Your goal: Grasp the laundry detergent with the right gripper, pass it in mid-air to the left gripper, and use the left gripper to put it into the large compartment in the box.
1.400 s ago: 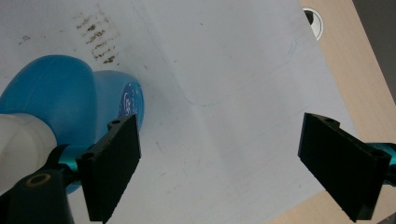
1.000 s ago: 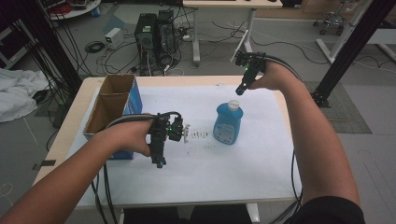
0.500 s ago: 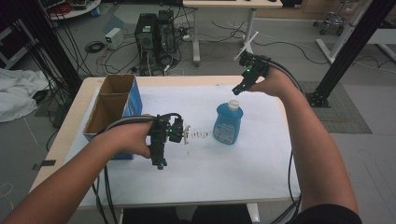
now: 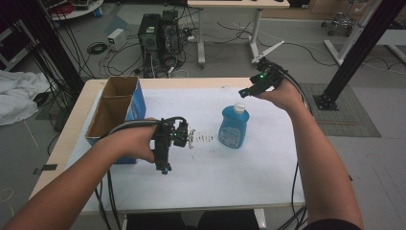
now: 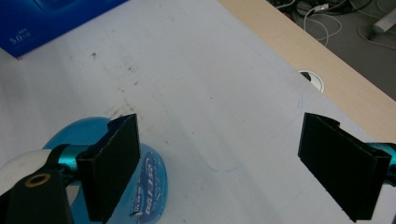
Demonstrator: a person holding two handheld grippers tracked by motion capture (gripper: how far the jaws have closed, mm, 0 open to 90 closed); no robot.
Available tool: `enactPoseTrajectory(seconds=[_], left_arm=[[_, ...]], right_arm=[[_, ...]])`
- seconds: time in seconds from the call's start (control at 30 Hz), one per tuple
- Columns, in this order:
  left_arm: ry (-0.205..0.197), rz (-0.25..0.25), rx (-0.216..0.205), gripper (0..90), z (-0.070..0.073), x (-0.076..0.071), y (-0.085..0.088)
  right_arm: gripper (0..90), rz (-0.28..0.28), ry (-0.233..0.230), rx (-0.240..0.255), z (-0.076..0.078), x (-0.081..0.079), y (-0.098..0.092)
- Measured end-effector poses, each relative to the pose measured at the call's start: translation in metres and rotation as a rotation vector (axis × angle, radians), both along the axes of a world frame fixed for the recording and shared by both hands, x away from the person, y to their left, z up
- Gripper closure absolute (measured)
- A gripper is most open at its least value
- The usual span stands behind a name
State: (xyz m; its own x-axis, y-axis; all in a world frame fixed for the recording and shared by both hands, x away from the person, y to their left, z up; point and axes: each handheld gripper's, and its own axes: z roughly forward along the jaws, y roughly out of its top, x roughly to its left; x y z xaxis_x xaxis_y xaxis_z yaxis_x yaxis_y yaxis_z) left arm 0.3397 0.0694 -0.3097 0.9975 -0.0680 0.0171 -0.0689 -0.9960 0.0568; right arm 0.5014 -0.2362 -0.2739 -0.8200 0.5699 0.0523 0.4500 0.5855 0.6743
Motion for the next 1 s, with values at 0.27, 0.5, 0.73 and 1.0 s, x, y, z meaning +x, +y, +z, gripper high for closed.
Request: enactPoseTrajectory(seconds=[0.27,0.5,0.73,1.0], left_arm=[[-0.001,-0.004,0.0,1.8,0.001,-0.002,-0.002],[-0.004,-0.013,0.002,1.7,0.002,-0.003,-0.003],[-0.007,-0.019,0.005,1.7,0.002,-0.005,-0.004],[-0.005,-0.02,0.014,1.7,0.0,-0.005,-0.005]], right_arm=[[12.2,-0.065,-0.013,0.052,-0.002,-0.008,-0.024],[12.2,-0.102,-0.018,0.074,-0.011,-0.025,-0.051],[12.2,-0.109,-0.023,0.063,-0.026,-0.052,-0.072],[12.2,-0.087,-0.034,0.054,-0.037,-0.081,-0.078]])
